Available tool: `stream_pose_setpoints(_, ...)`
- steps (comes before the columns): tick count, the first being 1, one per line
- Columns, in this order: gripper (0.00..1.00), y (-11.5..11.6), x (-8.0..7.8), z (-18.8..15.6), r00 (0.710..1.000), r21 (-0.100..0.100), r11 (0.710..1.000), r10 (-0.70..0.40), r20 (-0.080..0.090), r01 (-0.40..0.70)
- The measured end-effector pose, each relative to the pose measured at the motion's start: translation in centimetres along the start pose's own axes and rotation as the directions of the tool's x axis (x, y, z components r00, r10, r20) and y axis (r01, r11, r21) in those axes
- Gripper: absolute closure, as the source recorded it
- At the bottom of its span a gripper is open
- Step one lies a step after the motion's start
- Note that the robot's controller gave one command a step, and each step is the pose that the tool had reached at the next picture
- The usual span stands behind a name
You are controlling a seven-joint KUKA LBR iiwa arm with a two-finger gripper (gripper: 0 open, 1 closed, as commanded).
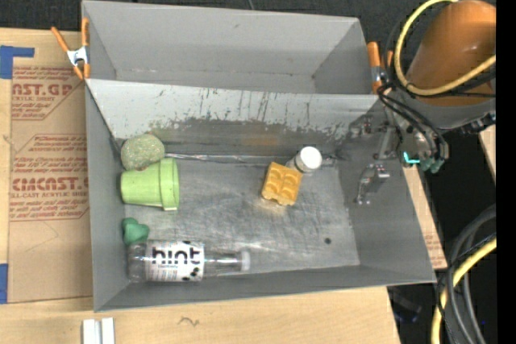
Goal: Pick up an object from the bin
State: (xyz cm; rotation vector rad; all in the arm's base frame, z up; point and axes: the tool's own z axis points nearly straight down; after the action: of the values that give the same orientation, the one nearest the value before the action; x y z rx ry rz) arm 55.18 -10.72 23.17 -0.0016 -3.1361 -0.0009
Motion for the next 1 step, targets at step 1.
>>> stream_pose_setpoints(1,0.00,0.05,-0.16,-0.41,1.000,0.001,1.000,-0.002,0.008,0.002)
